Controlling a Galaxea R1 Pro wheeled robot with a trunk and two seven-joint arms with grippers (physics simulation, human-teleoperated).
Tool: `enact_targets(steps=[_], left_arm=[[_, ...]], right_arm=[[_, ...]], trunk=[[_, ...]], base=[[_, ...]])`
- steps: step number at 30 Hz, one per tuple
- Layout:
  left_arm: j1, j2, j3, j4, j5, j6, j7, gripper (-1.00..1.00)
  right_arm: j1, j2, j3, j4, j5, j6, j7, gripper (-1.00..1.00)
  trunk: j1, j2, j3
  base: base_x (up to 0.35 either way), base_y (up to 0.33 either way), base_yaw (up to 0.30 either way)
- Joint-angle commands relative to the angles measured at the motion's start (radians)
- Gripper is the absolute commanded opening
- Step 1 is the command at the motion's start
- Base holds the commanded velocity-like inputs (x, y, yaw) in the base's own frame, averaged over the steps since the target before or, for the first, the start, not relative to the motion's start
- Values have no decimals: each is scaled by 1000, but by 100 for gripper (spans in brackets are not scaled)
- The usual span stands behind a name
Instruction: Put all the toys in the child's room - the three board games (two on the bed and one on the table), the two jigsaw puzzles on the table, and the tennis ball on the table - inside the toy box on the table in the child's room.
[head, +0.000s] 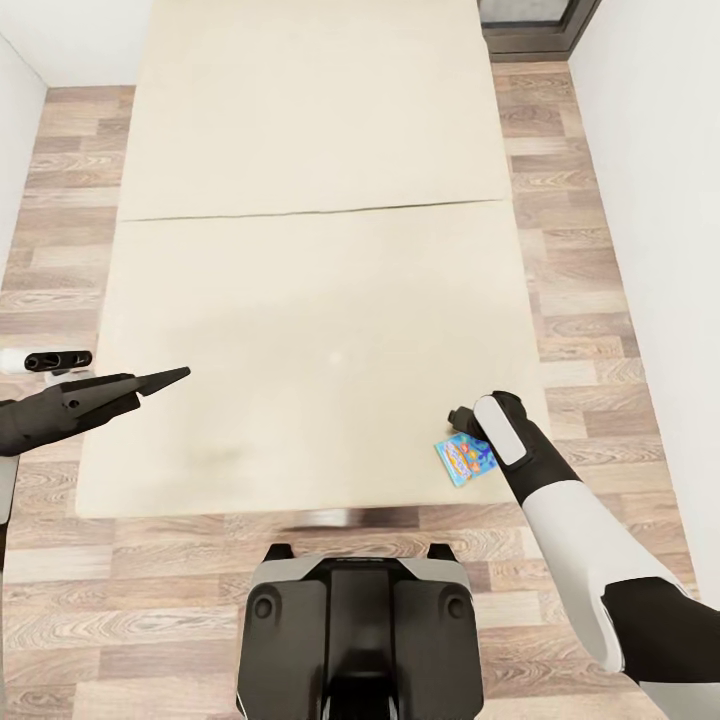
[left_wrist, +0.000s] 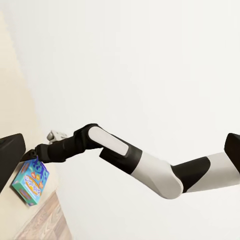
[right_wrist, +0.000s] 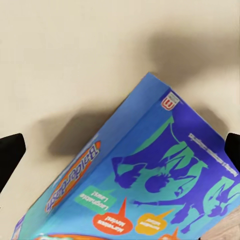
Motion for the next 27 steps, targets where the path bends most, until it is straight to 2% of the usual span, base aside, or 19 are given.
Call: enact_targets(steps=[1,5,13,27], left_arm=[[0,0,0,0,-1,11,-4,100],[0,0,0,0,-1,11,-4,100],[0,0,0,-1,-1,11,-4,100],[0,0,-3,-1,-1,11,-4,100]], right_arm=[[-1,0,5,-1,-9,2,-9,100],[0,0,7,-1,-6,2,-9,100],[0,-7,42,-1,14,-10,-9,100],[0,-13,47,0,16,-21,-9,100]], trunk=[[1,-2,-1],[1,-2,-1],[1,-2,-1],[1,-2,-1]], base=[[0,0,0],[0,0,0],[0,0,0],[0,0,0]])
